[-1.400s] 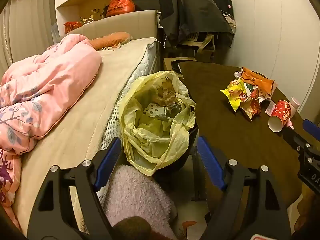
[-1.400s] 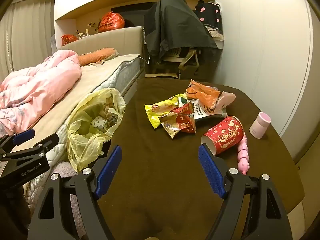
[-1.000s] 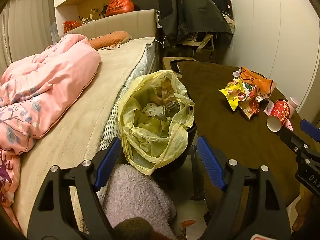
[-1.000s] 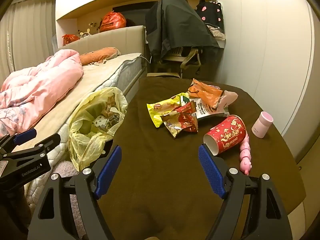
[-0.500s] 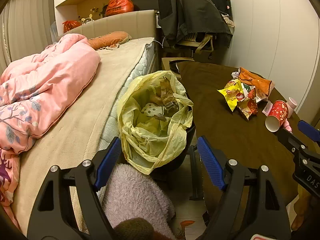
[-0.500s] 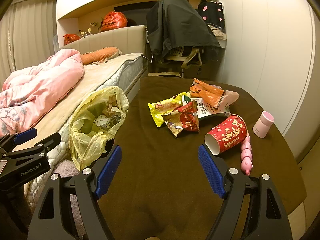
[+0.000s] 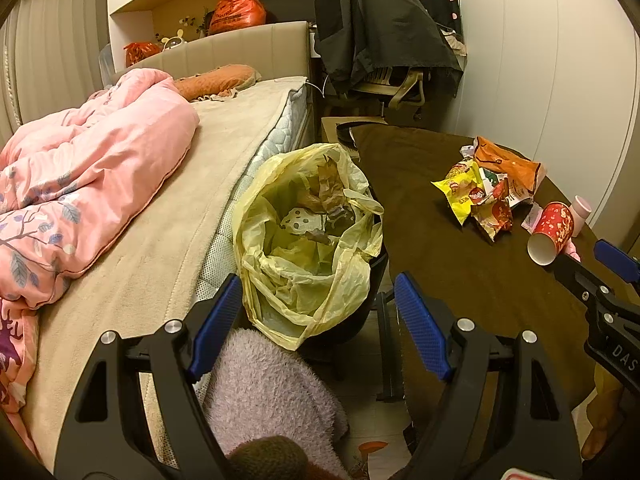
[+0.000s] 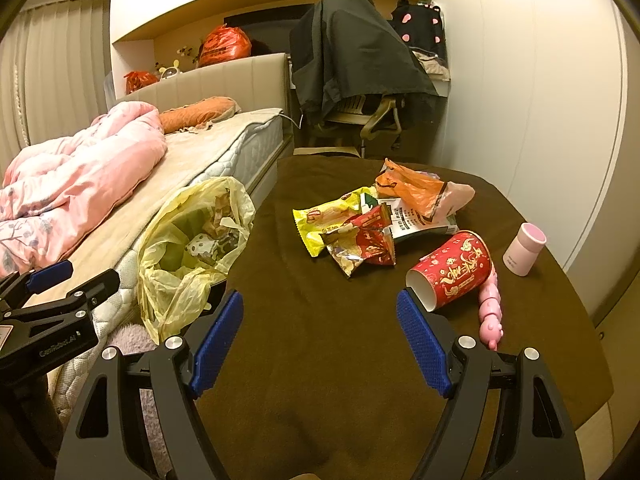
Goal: Collect trash
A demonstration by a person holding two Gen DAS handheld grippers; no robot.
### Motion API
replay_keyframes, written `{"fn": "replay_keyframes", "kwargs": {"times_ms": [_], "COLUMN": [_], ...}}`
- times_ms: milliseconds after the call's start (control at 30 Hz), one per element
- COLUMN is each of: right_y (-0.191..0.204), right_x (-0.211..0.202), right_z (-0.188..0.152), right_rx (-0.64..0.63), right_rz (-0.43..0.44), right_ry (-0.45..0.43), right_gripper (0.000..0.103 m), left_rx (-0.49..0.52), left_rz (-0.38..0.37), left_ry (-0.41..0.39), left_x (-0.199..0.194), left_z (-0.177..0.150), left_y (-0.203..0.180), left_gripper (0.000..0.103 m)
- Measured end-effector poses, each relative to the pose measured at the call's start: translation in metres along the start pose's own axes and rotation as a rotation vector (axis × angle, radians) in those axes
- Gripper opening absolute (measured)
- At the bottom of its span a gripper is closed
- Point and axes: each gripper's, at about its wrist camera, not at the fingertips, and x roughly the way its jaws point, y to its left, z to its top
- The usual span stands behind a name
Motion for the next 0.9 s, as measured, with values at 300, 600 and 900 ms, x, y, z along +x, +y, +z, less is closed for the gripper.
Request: {"fn": "replay_keyframes", "kwargs": {"times_ms": [300,600,900], "right_y": [-0.002,-0.002,-0.002], "right_x": [0.000,-0.001,-0.001], "right_z": [0.001,0.001,0.001], "right_rx": [0.004,0.002,0.002], "right_rz": [0.006,0.006,0.007], "right_ry": [-0.002,-0.005,-0.005], "right_gripper": [0.075,0.075,0.075], "left_rx": [-0.002,-0.003,-0.004], "left_rz": [-0.008,-0.009,-0.011], "left_ry": [-0.007,-0.008,-0.009], "left_x": [-0.006,-0.006,-0.007], "left_z": [0.004,0.004,0.005], "left_y": [-0.005,-0.003,-0.002], "left_gripper": [0.075,0.075,0.075]}}
